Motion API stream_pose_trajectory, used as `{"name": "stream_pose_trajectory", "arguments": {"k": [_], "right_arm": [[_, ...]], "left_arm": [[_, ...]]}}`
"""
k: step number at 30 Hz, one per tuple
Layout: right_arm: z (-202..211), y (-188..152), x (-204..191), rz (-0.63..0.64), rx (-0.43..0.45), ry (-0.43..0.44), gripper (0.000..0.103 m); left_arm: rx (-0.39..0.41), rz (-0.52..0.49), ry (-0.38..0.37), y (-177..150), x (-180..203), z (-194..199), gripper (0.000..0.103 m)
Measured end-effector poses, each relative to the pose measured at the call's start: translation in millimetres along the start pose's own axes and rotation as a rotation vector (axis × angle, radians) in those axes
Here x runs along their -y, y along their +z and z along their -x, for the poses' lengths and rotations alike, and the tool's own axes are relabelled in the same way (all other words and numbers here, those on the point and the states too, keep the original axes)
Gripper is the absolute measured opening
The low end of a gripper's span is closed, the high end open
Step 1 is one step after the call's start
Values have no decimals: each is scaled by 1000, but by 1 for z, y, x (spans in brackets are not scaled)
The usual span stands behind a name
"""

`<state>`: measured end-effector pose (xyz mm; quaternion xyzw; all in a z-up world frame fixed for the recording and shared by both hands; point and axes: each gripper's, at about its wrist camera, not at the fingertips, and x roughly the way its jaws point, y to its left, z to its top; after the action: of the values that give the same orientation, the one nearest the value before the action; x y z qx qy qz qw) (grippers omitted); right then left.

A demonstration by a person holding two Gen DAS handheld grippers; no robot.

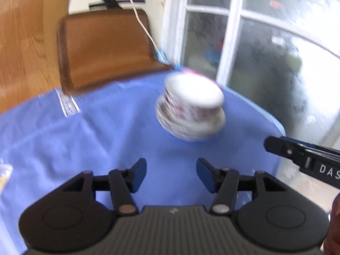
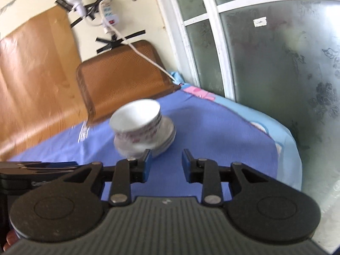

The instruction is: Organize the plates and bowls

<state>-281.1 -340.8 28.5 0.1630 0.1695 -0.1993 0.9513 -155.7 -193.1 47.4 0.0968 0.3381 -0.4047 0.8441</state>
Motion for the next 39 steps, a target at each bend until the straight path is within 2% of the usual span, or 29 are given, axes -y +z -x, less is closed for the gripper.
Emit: {"name": "stream_pose_trajectory", "arguments": {"k": [2, 5, 6, 7, 9, 10, 12, 17, 24, 32, 39], "right_arm": [[5, -8, -1, 0, -12, -8, 35], [12, -19, 0, -6, -50, -5, 35], [14, -22, -1, -6, -57, -3, 35], [16, -25, 0, -7, -65, 1, 35], [21, -28, 0, -12, -73, 13, 35], [23, -30, -1, -11, -75, 18, 35], [28, -32, -2, -9, -77, 29, 35], [38, -40, -3, -19, -77, 48, 37], [35, -43, -2, -31, -85, 45, 42], [25, -45, 12, -71, -92, 22, 42], [15, -45, 18, -97, -81, 5, 42]], "left_arm": [[-24, 37, -12, -7, -1, 3, 53], [5, 72, 36, -13, -1, 13, 61], [17, 73, 46, -16, 0, 18, 69], [32, 69, 56, -18, 3, 23, 83], [78, 43, 84, -21, 11, 35, 100], [103, 27, 101, -23, 13, 41, 103], [140, -11, 135, -25, 20, 51, 103], [131, -70, 195, -31, 32, 53, 103], [175, -176, 271, -38, 51, 45, 103], [85, -181, 230, -37, 53, 19, 103], [43, -219, 234, -37, 54, 1, 103]]}}
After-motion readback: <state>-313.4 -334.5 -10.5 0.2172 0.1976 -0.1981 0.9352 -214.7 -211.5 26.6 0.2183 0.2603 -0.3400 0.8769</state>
